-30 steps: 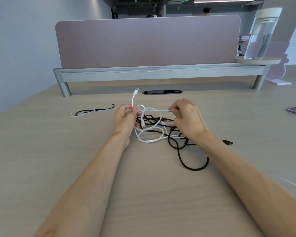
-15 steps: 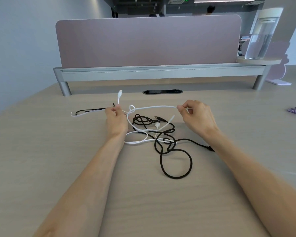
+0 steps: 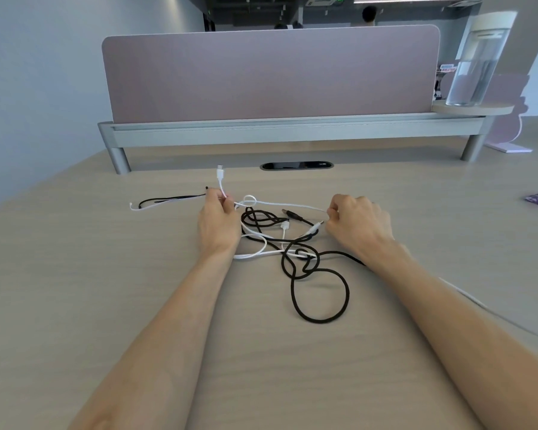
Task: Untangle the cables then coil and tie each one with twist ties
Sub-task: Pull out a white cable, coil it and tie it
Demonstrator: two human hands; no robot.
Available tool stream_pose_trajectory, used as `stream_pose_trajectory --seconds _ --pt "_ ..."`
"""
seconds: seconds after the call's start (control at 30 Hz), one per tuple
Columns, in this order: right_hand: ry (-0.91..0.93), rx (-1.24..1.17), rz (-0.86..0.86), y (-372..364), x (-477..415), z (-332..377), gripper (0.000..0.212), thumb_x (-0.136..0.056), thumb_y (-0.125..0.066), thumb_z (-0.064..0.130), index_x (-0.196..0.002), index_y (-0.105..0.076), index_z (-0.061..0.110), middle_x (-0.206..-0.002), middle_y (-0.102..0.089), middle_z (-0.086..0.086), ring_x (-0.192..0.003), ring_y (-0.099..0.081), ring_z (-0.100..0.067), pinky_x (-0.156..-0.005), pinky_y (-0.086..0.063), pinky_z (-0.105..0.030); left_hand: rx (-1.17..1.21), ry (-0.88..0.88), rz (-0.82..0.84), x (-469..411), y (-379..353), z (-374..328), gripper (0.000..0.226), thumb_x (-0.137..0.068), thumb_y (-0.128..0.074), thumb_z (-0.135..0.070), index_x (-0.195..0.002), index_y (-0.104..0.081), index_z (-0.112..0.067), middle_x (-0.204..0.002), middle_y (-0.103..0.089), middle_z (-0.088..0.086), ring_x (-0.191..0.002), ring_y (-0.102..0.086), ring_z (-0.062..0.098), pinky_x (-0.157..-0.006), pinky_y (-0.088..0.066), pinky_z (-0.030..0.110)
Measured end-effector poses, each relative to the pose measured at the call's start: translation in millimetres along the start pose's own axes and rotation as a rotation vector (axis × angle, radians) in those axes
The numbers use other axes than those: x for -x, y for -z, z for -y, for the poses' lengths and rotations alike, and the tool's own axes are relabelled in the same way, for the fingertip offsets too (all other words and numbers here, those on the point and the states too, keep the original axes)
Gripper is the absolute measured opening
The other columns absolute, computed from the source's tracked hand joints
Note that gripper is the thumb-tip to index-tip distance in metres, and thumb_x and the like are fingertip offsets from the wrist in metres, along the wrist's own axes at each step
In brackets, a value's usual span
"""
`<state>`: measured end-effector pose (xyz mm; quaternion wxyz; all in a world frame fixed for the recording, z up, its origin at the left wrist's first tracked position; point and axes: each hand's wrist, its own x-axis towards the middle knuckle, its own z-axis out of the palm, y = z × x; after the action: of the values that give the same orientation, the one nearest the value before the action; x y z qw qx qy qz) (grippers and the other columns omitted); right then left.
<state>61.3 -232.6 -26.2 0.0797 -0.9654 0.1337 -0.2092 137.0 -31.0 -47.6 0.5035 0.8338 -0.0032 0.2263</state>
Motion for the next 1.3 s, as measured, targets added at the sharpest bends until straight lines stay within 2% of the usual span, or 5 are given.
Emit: stream_pose_trajectory --seconds 0.4,0.63,0.83,1.07,1.3 --pt "0.234 -0.584 -0.055 -8 3 14 0.057 -0.082 -0.035 -0.012 -0.129 -0.059 0.008 -0.127 -0.061 -0.012 -0.117 -0.057 -0.022 -0.095 -0.038 -0.016 0.129 -0.19 0.134 3 -6 -2 0.021 -0.098 -0.043 -0.007 -0.089 -0.05 -0.024 -0.086 -0.068 -0.012 -0.085 -0.063 0.025 -0.08 -0.051 0.039" --pt "0.196 -0.839 0.362 -10 6 31 0.051 -0.087 -0.035 0.025 -0.132 -0.054 0.038 -0.128 -0.06 0.002 -0.119 -0.053 -0.014 -0.104 -0.04 -0.032 0.267 -0.304 0.277 13 -1 -13 0.023 -0.095 -0.047 -0.002 -0.086 -0.054 -0.022 -0.084 -0.07 -0.007 -0.086 -0.062 0.025 -0.083 -0.049 0.041" --pt "0.355 -0.585 -0.006 -28 3 33 0.016 -0.096 -0.055 0.018 -0.099 -0.069 0.01 -0.091 -0.063 -0.007 -0.084 -0.053 -0.014 -0.076 -0.038 -0.02 0.254 -0.238 0.27 10 -2 -9 0.027 -0.094 -0.046 -0.002 -0.083 -0.053 -0.025 -0.073 -0.066 -0.014 -0.076 -0.06 0.012 -0.081 -0.049 0.036" --pt "0.052 -0.64 -0.187 -20 0 21 0.017 -0.089 -0.058 0.02 -0.077 -0.069 0.016 -0.061 -0.061 0.01 -0.062 -0.055 -0.006 -0.061 -0.039 -0.017 0.053 0.113 0.033 -2 -1 5 0.022 -0.093 -0.038 -0.01 -0.111 -0.05 -0.015 -0.11 -0.064 0.011 -0.103 -0.057 0.031 -0.086 -0.045 0.038" --pt "0.016 -0.742 -0.146 -22 -3 24 0.015 -0.095 -0.055 0.02 -0.089 -0.068 0.014 -0.069 -0.06 0.01 -0.063 -0.055 -0.006 -0.061 -0.037 -0.017 0.034 -0.339 -0.005 12 3 -11 0.062 -0.078 -0.046 0.006 -0.138 -0.042 -0.012 -0.141 -0.044 0.006 -0.13 -0.037 0.02 -0.109 -0.022 0.024"
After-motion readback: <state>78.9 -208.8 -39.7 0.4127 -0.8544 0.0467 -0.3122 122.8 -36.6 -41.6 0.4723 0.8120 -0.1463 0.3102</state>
